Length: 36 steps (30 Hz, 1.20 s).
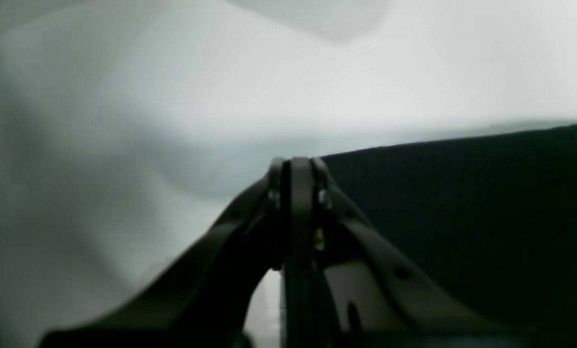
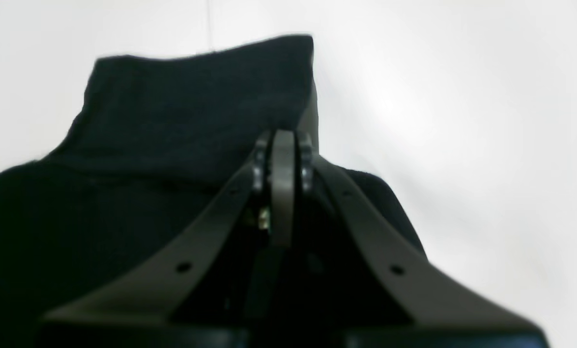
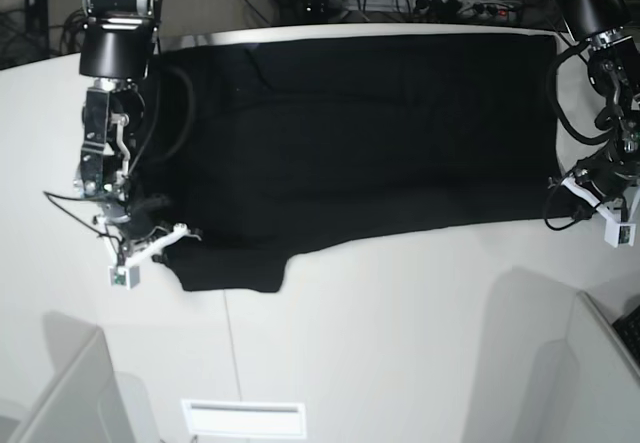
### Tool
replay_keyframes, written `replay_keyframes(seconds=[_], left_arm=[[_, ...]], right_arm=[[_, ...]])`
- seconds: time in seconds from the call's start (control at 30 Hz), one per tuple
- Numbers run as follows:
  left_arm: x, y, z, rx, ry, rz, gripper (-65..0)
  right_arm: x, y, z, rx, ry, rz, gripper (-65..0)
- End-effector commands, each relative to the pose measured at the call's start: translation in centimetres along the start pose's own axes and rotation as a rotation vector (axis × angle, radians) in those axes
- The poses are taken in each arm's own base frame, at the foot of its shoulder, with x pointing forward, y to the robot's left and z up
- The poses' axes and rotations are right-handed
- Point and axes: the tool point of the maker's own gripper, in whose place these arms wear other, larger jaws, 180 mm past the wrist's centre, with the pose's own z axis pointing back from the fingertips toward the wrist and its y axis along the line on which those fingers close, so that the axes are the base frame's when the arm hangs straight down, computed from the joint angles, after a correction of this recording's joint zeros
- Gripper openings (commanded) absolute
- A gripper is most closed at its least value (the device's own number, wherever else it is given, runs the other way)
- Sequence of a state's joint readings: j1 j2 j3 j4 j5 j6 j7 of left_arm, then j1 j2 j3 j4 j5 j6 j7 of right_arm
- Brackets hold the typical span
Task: Fold the T-shirt properly
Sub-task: 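Grasp the hem corners and fold the hem up over the collar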
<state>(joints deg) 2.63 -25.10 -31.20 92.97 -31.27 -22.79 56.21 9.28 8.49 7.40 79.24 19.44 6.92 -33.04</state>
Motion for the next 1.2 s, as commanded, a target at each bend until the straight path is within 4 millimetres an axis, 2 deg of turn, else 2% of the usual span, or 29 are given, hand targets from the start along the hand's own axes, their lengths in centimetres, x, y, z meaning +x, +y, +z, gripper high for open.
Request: replay_keyframes(seconds=[0.0,0.17,0.23,0.43,0.93,1.07,1.17], left_arm=[[1.5,0.5,1.0,-0.003,-0.046,-0.010,-65.0],[0.2,0.5,1.9,-0.003,-0.022,-0.009,-65.0],[0.1,0.1,2.4,-0.004,-0.023,-0.033,-65.0],[-0.6,-1.1,3.8,-0.011,-0.018,-0.094,-65.0],[-4.0,-2.8,6.2,-0.031,0.056,-0.183,-65.0],[-5.1,-2.8,6.4,-0.032,0.085,-0.184,-65.0],[-5.5,-1.5,7.4,0.003,0.090,-0.174,-65.0]], right_arm=[[2.4,0.0,0.5,0.006,-0.072,0.010,-65.0],[1.3,0.0,1.4,0.003,-0.035,0.017,-65.0],[1.4,-1.0,2.2,-0.019,-0.042,-0.011,-65.0],[1.6,-2.2,4.7,-0.055,-0.039,-0.066,-65.0],[-1.3,-1.6,8.7,-0.067,-0.020,-0.006,-65.0],[-1.6,-1.4,9.6,-0.068,-0.024,0.006,-65.0],[-2.4,-1.5,9.9,-0.070,-0.010,0.009,-65.0]])
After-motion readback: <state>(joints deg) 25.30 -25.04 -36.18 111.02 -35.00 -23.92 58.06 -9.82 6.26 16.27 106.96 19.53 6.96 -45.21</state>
